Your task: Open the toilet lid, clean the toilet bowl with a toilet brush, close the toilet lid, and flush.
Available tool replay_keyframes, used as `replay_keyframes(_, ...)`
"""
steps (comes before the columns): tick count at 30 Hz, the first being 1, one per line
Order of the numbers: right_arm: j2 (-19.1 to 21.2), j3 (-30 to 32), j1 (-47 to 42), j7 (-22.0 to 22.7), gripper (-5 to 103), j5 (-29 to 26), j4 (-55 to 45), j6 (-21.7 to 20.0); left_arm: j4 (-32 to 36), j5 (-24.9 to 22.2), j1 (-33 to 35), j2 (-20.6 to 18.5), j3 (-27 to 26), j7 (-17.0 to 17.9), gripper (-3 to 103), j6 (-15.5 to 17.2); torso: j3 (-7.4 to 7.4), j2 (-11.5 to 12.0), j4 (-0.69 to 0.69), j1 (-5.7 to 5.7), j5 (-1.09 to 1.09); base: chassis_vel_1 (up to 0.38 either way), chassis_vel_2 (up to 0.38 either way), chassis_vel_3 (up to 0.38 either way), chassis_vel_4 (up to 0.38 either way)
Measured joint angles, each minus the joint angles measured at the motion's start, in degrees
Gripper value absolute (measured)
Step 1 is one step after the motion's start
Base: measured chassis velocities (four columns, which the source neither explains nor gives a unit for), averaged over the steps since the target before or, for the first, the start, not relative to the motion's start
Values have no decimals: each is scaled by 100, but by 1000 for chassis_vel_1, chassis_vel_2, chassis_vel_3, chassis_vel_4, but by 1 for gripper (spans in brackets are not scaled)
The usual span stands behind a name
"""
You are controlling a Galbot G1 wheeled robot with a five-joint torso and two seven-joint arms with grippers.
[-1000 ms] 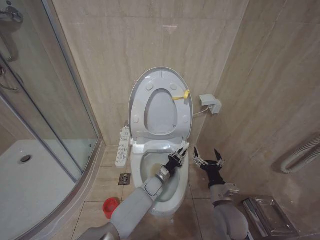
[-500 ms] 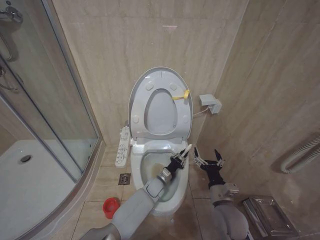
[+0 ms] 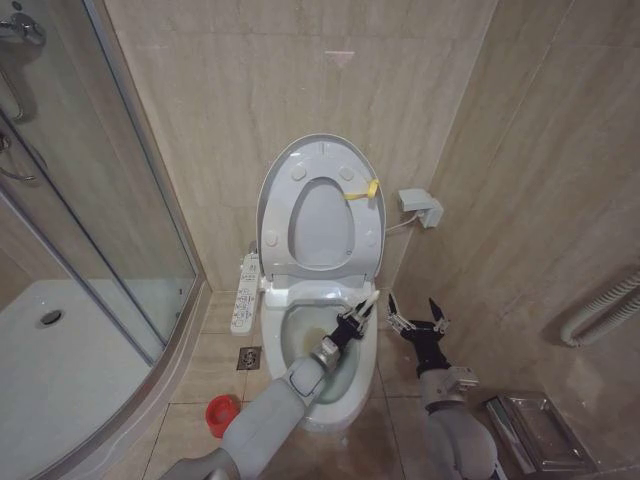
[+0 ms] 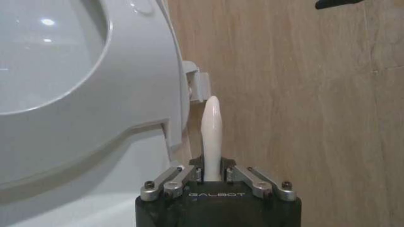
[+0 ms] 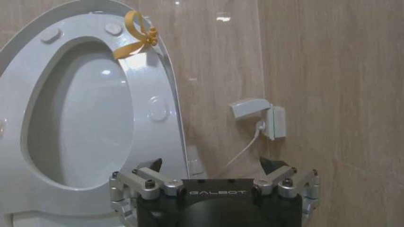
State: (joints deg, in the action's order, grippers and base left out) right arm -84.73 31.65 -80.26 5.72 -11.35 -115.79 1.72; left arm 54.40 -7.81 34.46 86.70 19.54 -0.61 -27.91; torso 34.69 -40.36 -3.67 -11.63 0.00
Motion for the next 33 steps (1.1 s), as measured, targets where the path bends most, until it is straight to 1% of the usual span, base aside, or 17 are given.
replay_keyframes(3,0,0,0,1,100,0,0,0,607,-38,221,-272,-79,8,17,102,0,0,-1,0,-1,0,0,0,0)
replay_keyframes(4,0,0,0,1,100,0,0,0,607,-38,221,-272,-79,8,17,102,0,0,-1,0,-1,0,0,0,0)
replay_keyframes(7,0,0,0,1,100,0,0,0,1144,4,562,-706,-201,63,17,160,0,0,-1,0,-1,0,0,0,0)
replay_keyframes(8,0,0,0,1,100,0,0,0,1144,4,562,-706,-201,63,17,160,0,0,-1,0,-1,0,0,0,0)
replay_keyframes(11,0,0,0,0,100,0,0,0,1415,30,798,-1115,-355,84,17,152,-1,0,1,0,-1,0,0,0,0)
replay_keyframes(12,0,0,0,0,100,0,0,0,1415,30,798,-1115,-355,84,17,152,-1,0,1,0,-1,0,0,0,0)
replay_keyframes(14,0,0,0,-1,100,0,0,0,1581,30,992,-1309,-489,87,17,132,0,0,2,0,-1,0,0,0,0)
replay_keyframes(15,0,0,0,-1,100,0,0,0,1667,29,1083,-1364,-561,87,17,124,0,0,-1,0,-1,0,0,0,0)
replay_keyframes(16,0,0,0,-1,100,0,0,0,1667,29,1083,-1364,-561,87,17,124,0,0,-1,0,-1,0,0,0,0)
replay_keyframes(19,0,0,0,-1,100,0,0,0,2022,21,1492,-1495,-876,88,17,118,0,0,0,0,-2,0,0,0,0)
replay_keyframes(20,0,0,0,-1,100,0,0,0,2022,21,1492,-1495,-876,88,17,118,0,0,0,0,-2,0,0,0,0)
replay_keyframes(21,0,0,0,0,100,0,0,0,2121,20,1620,-1514,-974,88,17,119,-1,0,-2,0,-1,0,0,0,0)
replay_keyframes(23,0,0,0,0,100,0,0,0,2260,21,1860,-1540,-1104,87,17,120,0,0,0,0,-1,0,0,0,0)
replay_keyframes(24,0,0,0,1,100,0,0,0,2308,21,1959,-1553,-1158,87,17,120,0,0,-1,0,-1,0,0,0,0)
replay_keyframes(25,0,0,0,1,100,0,0,0,2308,21,1959,-1553,-1158,87,17,120,0,0,-1,0,-1,0,0,0,0)
replay_keyframes(31,0,0,0,0,100,0,0,0,2524,58,2455,-1652,-1323,88,17,87,-1,-1,0,0,1,0,0,0,0)
replay_keyframes(33,0,0,0,0,100,0,0,0,2537,95,2570,-1682,-1314,87,17,39,0,-1,2,1,0,0,0,0,0)
